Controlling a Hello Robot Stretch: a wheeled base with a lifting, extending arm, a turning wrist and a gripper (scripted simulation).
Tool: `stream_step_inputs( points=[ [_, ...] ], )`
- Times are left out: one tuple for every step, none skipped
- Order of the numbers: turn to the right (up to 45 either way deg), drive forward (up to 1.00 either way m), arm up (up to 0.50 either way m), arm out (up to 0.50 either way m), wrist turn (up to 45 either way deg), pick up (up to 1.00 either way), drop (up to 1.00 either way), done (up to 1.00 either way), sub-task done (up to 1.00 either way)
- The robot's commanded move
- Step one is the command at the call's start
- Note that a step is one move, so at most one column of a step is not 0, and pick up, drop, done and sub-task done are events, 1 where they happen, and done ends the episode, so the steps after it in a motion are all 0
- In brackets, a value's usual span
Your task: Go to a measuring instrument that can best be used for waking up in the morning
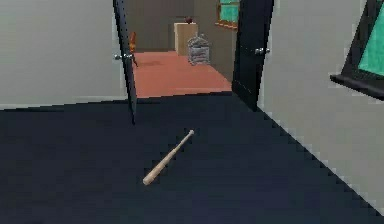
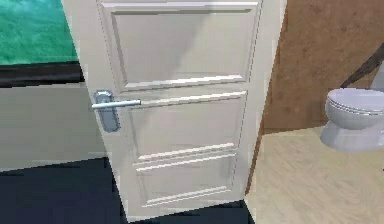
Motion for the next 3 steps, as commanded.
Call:
stream_step_inputs(
  points=[
    [0.0,0.30,0.00,0.00,0.0,0.00,0.00,0.00,0.00],
    [-45.0,0.00,0.00,0.00,0.0,0.00,0.00,0.00,0.00],
    [-9.0,0.00,0.00,0.00,0.0,0.00,0.00,0.00,0.00]
  ],
)
